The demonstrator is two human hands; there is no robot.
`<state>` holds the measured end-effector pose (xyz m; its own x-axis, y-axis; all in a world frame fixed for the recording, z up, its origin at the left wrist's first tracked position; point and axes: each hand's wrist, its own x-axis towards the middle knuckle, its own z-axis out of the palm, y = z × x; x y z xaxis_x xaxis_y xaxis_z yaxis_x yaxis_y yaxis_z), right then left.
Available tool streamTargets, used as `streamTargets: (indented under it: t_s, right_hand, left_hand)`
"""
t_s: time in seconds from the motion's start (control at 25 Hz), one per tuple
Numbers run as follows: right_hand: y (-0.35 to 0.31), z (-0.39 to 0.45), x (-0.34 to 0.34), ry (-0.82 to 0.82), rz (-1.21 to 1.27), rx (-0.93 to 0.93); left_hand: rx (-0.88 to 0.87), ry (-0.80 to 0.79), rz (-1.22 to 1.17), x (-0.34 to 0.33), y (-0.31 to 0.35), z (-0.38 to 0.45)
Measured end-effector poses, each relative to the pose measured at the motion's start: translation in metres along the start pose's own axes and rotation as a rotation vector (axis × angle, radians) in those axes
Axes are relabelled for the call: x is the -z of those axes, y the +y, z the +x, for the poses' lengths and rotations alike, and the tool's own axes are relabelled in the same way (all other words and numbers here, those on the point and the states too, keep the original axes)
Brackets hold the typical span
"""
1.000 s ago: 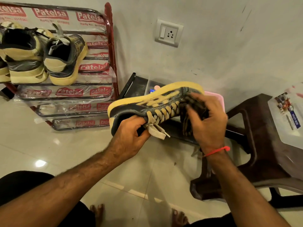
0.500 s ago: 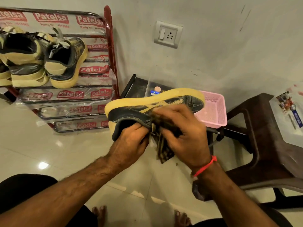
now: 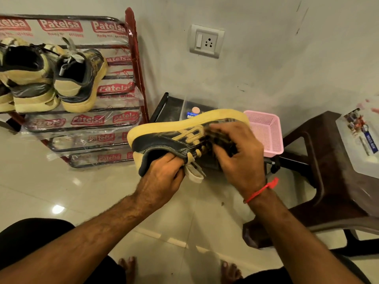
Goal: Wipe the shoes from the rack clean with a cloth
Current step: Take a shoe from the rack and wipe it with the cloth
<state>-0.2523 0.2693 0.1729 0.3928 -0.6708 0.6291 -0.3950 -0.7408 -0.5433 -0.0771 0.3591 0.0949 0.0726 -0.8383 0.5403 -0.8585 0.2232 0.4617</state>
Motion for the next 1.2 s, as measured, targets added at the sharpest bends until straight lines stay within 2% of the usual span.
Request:
streamTargets:
  t_s: [0.12, 0.32, 0.48, 0.64, 0.68, 0.8, 0.84, 0.96, 1.04, 1.2]
  right_hand:
    - [-0.033, -0.021, -0.013, -0.132, 0.067, 0.209]
    - [0.010, 0.001, -0.004, 0.017, -0.016, -0.031]
    - [-0.021, -0.020, -0.017, -0.101, 0.047, 0.164]
    - [0.008, -0.002, -0.014, 0.038, 0.050, -0.075]
    - [0.004, -0.004, -0.013, 0.028, 0.059, -0.066]
    - [-0.033, -0.017, -0.018, -0.127, 0.094, 0.160]
    - [-0.032, -0.014, -0.017, -0.137, 0.085, 0.182]
    - [0.000, 0.004, -0.010, 0.001, 0.018, 0.005]
    - [0.003, 0.005, -0.006, 0.057, 0.014, -0.046]
    - [-0.042, -0.015, -0.019, -0.077, 0.055, 0.173]
  left_hand:
    - [-0.016, -0.024, -0.012, 0.003, -0.004, 0.001]
    - [-0.093, 0.000, 0.157, 0.007, -0.002, 0.002]
    - [-0.075, -0.042, 0.167, 0.007, -0.003, 0.005]
    - [-0.090, -0.061, 0.246, 0.007, 0.000, 0.000]
    - [-0.099, -0.081, 0.236, 0.006, 0.001, -0.002]
    - [-0.161, -0.109, 0.200, 0.006, 0.006, 0.001]
    - [-0.172, -0.111, 0.207, 0.005, 0.006, 0.003]
    - [-0.132, -0.113, 0.271, 0.004, 0.008, -0.001]
    - [-0.136, -0.129, 0.270, 0.001, 0.008, -0.004]
    - [-0.143, -0.194, 0.194, -0.007, 0.007, -0.005]
